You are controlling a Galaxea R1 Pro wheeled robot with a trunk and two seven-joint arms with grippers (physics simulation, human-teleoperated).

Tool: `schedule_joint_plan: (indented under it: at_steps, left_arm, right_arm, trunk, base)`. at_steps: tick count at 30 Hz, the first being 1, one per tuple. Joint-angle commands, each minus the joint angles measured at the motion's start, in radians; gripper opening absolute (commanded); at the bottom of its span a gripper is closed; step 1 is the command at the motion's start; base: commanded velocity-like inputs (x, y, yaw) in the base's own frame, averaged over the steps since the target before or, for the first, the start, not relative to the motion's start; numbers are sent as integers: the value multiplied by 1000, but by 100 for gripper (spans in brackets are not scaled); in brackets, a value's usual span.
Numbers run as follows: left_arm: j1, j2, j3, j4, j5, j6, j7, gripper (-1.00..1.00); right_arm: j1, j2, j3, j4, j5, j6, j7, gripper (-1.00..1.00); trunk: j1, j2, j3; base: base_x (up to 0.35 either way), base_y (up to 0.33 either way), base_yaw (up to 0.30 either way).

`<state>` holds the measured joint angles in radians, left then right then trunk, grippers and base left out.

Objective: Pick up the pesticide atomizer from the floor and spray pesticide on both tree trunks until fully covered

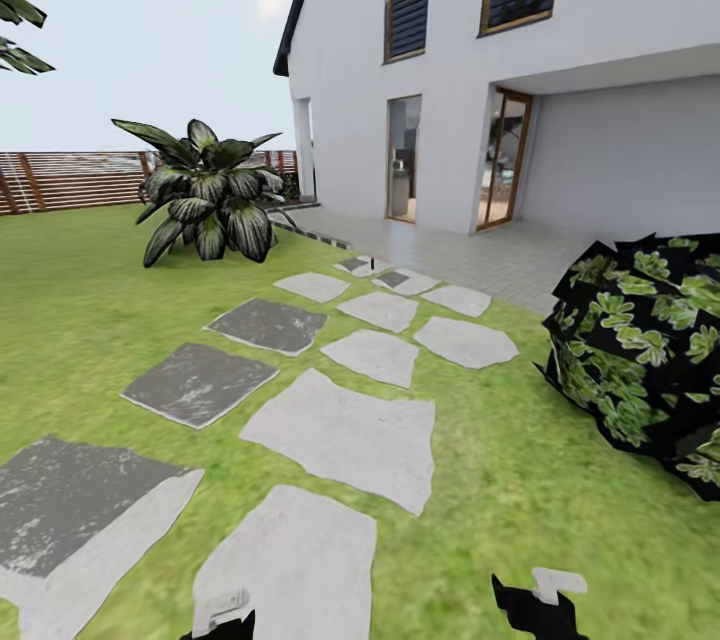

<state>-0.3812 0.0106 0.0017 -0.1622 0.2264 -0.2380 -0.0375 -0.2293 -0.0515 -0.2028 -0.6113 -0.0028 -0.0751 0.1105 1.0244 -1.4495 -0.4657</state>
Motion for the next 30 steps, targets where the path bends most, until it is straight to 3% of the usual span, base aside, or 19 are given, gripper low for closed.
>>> schedule_joint_plan:
  at_steps: [1, 30]
  left_arm:
    - [-1, 0, 0, 1, 7, -3, -4, 100]
    - [-1, 0, 0, 1, 7, -3, -4, 100]
  right_arm:
    - [-1, 0, -5, 1, 0, -3, 8, 100]
    - [-1, 1, -5, 1, 0, -3, 9, 100]
  trunk:
    - [1, 0, -1]
    - [1, 0, -1]
  base:
    - [335, 0, 2]
    - [335, 0, -26]
